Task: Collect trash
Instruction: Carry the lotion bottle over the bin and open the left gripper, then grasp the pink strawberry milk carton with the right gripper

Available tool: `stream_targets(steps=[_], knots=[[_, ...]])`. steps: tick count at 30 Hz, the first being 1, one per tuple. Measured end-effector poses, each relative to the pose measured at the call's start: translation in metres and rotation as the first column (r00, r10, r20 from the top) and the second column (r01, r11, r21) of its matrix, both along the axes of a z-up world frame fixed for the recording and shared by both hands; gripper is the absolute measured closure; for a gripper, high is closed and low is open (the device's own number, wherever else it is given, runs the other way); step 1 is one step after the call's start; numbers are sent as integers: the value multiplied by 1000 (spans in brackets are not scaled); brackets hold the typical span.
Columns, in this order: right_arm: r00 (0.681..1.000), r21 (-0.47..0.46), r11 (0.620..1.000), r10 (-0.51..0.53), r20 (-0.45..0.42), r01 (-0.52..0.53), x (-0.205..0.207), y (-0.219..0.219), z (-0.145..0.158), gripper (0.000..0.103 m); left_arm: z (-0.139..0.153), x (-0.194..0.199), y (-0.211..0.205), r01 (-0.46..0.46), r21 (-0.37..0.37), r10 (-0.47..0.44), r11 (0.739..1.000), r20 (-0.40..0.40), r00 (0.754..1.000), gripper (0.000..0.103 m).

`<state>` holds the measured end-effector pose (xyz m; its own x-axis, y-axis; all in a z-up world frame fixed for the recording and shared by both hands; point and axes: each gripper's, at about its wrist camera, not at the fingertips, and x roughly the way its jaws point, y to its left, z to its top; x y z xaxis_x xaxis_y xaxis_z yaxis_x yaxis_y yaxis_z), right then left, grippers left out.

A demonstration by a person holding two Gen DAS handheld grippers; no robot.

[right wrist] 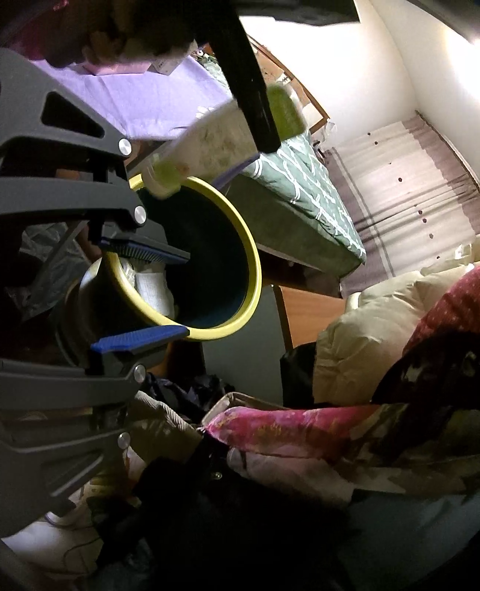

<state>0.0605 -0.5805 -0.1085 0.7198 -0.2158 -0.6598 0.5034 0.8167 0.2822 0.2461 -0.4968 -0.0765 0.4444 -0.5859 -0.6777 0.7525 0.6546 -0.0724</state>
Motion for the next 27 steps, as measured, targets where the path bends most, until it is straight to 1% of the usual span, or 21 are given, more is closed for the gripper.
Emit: stream_targets(steps=[1,4,6,9,11,12,13,15,16,18,19,21,24,27], knots=[[1000,-1,1000,1,0,-1,0,3,1,68,0,1,2,-9,-4,9,1000,7,1000,26],[1000,-4,1000,12,-1,-12,1,7,3,68,7,-1,18,-30,-32,31,999,7,1000,26],[1000,-5,1000,23,2,-23,3,11,4,68,16,-6,38,-54,-52,55,997,11,998,26],[999,-9,999,47,2,-47,7,22,6,67,33,-20,75,-89,-76,92,993,37,995,25],[998,-9,998,68,4,-68,12,31,7,66,42,-31,107,-121,-98,126,988,40,991,20],[997,-9,996,83,4,-83,14,37,7,66,45,-35,122,-135,-103,140,985,41,989,20],[995,-11,995,95,3,-95,17,42,7,66,48,-41,142,-160,-107,166,981,46,985,20],[992,-14,992,123,3,-122,23,54,8,66,52,-48,171,-200,-114,207,973,54,977,20],[991,-14,991,136,3,-136,25,61,8,66,54,-52,194,-236,-118,244,965,59,968,19],[986,-20,985,168,0,-168,33,76,9,65,57,-58,226,-283,-117,292,952,67,954,19],[983,-23,983,184,-2,-184,36,83,10,65,59,-62,249,-325,-119,334,938,76,939,19],[974,-23,974,227,-5,-227,46,103,10,65,60,-67,281,-378,-123,389,918,83,918,17],[957,-25,957,289,-18,-289,59,131,8,65,56,-74,333,-468,-118,479,876,83,874,16],[930,-24,930,366,-28,-367,73,167,8,65,51,-79,384,-553,-104,561,827,74,825,16]])
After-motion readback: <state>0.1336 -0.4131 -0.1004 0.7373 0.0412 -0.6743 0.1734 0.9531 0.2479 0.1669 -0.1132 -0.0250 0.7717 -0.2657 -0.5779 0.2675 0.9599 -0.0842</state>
